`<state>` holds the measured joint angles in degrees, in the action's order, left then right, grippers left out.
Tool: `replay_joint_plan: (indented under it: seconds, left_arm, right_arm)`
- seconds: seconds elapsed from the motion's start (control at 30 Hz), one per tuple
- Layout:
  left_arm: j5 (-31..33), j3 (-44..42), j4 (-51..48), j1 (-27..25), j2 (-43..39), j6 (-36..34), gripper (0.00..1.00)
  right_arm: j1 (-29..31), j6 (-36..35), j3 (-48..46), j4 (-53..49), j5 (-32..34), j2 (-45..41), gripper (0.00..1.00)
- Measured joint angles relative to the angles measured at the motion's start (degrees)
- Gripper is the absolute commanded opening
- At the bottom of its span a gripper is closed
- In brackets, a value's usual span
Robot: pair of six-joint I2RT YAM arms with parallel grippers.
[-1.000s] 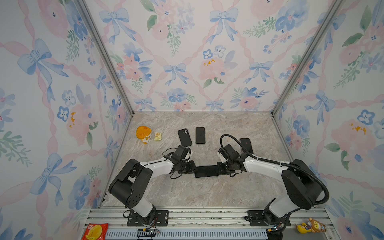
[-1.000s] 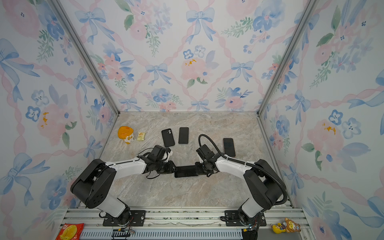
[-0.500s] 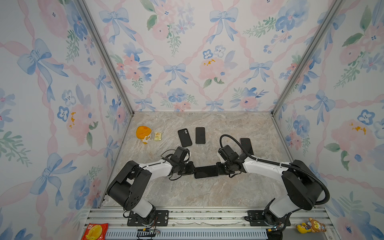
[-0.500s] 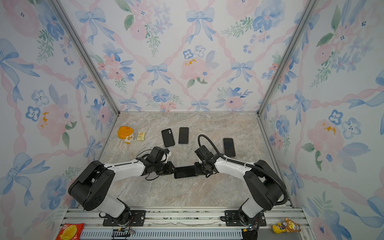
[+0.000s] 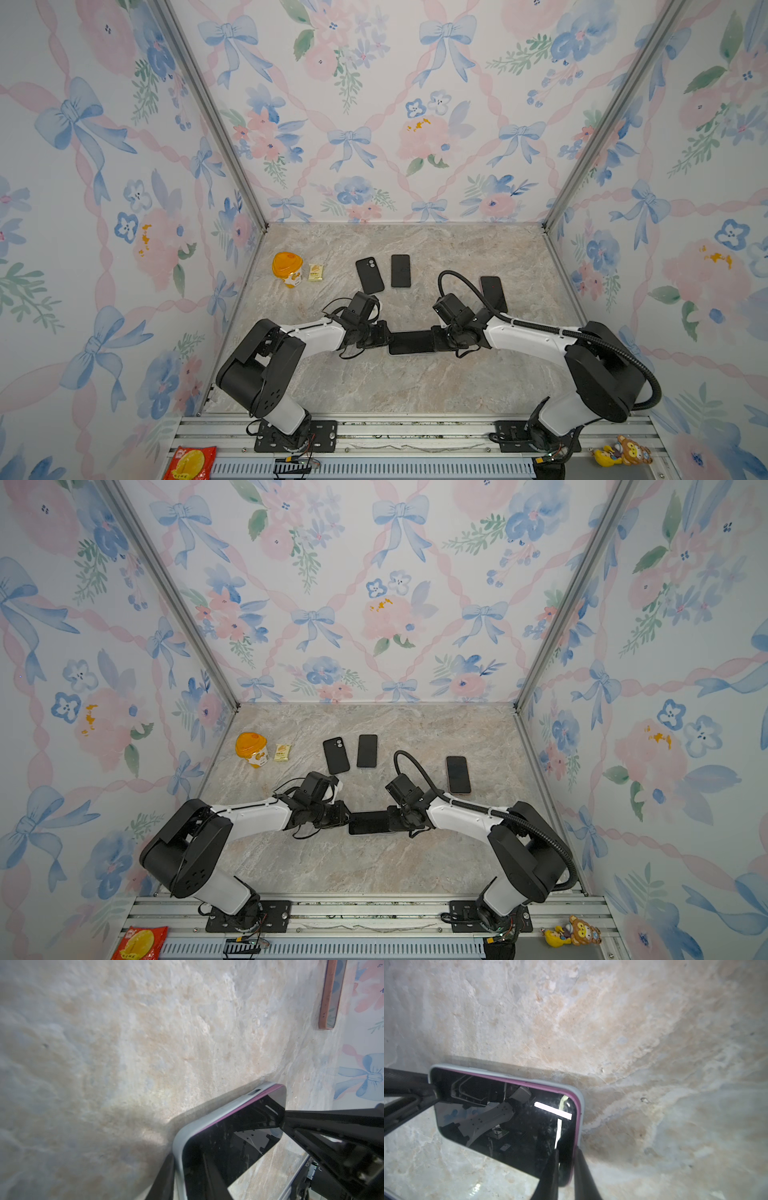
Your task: Put the phone into the phone case
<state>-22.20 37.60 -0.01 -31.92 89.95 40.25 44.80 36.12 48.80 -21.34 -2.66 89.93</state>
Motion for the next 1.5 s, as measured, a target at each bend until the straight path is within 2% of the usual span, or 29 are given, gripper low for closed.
replay_joint_plan:
  seconds: [0.17, 0.3, 0.43, 0.67, 0.9, 1.2, 1.5]
  left_arm:
    - [-1.4, -1.3, 0.2, -0.2, -2.0, -0.7, 0.47]
    - [-1.1, -4.5, -2.2, -0.6, -6.8, 0.3, 0.52]
    - [-0.6, -7.8, -4.4, -1.9, -12.4, 2.7, 0.56]
    - [0.5, -9.0, -4.0, -9.2, -15.2, 7.8, 0.59]
    - [0.5, -11.5, 2.2, -13.0, -13.6, 12.4, 0.60]
    - [-0.9, -10.6, 10.5, -13.8, -8.2, 13.9, 0.57]
    - [-3.2, -10.3, 12.8, -10.7, -6.2, 13.7, 0.56]
  right_arm:
    - [3.0, -3.7, 1.0, -6.2, 1.1, -1.3, 0.40]
    - [4.1, -7.8, 5.2, -11.4, 4.7, -2.1, 0.48]
    - [4.1, -11.8, 8.7, -12.0, 6.4, -2.2, 0.56]
    - [1.6, -17.8, 11.2, -8.7, 2.7, 1.7, 0.61]
    - [-0.7, -21.7, 13.9, -6.0, -1.9, 8.5, 0.65]
    - [-4.0, -23.3, 14.1, -3.7, -7.4, 10.7, 0.72]
    - [-4.7, -23.3, 13.5, -2.1, -10.9, 11.7, 0.66]
